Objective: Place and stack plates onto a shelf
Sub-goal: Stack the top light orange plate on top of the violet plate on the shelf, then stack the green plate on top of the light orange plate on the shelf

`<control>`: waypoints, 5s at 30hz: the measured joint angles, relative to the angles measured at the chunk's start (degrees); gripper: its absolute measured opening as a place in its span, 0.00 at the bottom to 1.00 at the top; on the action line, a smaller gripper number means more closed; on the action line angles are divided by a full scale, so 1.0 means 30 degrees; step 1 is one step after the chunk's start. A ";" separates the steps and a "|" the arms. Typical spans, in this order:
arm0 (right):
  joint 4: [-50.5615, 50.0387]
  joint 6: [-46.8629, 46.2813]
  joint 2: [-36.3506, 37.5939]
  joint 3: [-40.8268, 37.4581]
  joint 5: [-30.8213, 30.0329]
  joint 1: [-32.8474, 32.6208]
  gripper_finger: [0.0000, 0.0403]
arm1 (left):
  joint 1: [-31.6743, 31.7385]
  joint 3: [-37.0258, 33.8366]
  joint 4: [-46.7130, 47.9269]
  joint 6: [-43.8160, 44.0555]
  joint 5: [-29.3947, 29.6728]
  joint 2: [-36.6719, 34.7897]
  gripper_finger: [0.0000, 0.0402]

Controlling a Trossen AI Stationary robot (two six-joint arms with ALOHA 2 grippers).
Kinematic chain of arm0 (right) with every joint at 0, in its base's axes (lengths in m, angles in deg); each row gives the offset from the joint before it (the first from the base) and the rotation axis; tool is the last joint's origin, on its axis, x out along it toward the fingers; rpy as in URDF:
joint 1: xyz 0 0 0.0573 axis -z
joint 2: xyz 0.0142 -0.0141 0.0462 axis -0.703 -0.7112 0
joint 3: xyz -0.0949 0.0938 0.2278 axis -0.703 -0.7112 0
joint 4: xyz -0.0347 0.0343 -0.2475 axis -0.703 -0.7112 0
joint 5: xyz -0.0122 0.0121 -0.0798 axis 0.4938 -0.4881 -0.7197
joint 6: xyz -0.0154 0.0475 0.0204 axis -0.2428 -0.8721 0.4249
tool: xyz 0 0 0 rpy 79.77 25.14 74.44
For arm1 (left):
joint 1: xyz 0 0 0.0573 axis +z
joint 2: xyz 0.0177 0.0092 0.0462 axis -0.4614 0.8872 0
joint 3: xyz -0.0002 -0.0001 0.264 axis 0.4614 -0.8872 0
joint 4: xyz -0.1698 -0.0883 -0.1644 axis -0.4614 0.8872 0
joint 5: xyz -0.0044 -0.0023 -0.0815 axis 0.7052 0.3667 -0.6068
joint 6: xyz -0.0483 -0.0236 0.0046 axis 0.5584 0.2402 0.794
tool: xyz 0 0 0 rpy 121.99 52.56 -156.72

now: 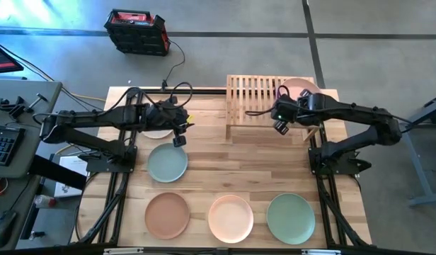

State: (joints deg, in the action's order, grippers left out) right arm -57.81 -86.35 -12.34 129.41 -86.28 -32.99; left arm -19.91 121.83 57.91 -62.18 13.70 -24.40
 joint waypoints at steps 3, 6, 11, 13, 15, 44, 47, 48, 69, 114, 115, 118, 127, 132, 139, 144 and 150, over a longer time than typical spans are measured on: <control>0.0171 0.0304 0.0000 0.0000 0.0168 0.0308 0.00 | 0.0269 0.0000 -0.0003 0.0000 -0.0001 0.0000 0.27; 0.0154 0.0541 0.0000 0.0000 0.0809 0.0656 0.00 | 0.0501 0.0000 -0.0151 0.0003 -0.0001 0.0000 0.27; 0.0166 0.1001 -0.0008 0.0000 0.1655 0.1244 0.00 | 0.0749 0.0000 -0.0294 0.0335 -0.0001 0.0000 0.27; 0.0177 0.1001 -0.0008 0.0000 0.1734 0.1398 0.00 | 0.0763 0.0000 -0.0287 0.0664 -0.0001 0.0000 0.27; 0.0196 0.1001 -0.0008 0.0000 0.1729 0.1461 0.00 | 0.0768 -0.0002 -0.0287 0.0897 -0.0001 0.0000 0.27; 0.0708 0.0545 -0.0015 0.4244 0.6226 0.1481 0.23 | 0.0759 0.0000 0.0062 0.0991 -0.0295 0.0000 0.27; 0.0896 -0.0301 -0.0001 0.4712 0.9152 0.1184 0.23 | 0.0726 0.0000 0.0415 0.1187 -0.0300 0.0000 0.27; 0.0997 -0.0544 0.0000 0.4721 0.9870 0.0922 0.23 | 0.0726 -0.0005 0.0526 0.1414 -0.0300 0.0000 0.27; 0.7091 -0.8337 -0.0204 -0.1218 1.1008 -0.9534 0.23 | 0.0726 0.0000 0.1505 0.1971 -0.1956 0.0007 0.27; 1.2513 0.0133 -0.4415 -0.6444 1.1403 -1.5807 0.23 | -0.0433 0.0000 0.3341 1.2913 -0.5356 0.0007 0.27; 1.2637 0.0298 -0.4409 -0.6562 1.1417 -1.5807 0.23 | -0.0483 0.0000 0.3341 1.2982 -0.5356 0.0007 0.27; 1.2720 0.0353 -0.4413 -0.7099 1.1584 -1.5814 0.23 | -0.0694 0.0000 0.3334 1.3145 -0.5349 0.0007 0.27; 1.2800 0.1222 -0.4411 -0.8248 1.1501 -1.5807 0.23 | -0.0921 0.0000 0.3319 1.3918 -0.5236 0.0209 0.27; 1.2993 0.1496 -0.4415 -0.8931 1.1745 -1.5807 0.23 | -0.0921 0.0000 0.3321 1.4003 -0.5210 0.0683 0.27; 1.3476 0.1482 -0.4415 -0.9709 1.2124 -1.5807 0.23 | -0.0921 0.0007 0.3283 1.3996 -0.5203 0.1578 0.27; 1.3818 0.1314 -0.4415 -1.0031 1.2981 -1.5807 0.22 | -0.0935 0.0007 0.3203 1.3996 -0.5210 0.2282 0.27; 1.3824 0.1287 -0.4415 -1.0010 1.3399 -1.5800 0.05 | -0.0928 0.0000 0.3208 1.3989 -0.5261 0.2719 0.27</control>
State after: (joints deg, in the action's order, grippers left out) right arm -16.34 -82.49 -25.59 99.38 -46.08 -80.39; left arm -22.70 121.83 67.53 -20.22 -2.08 -16.25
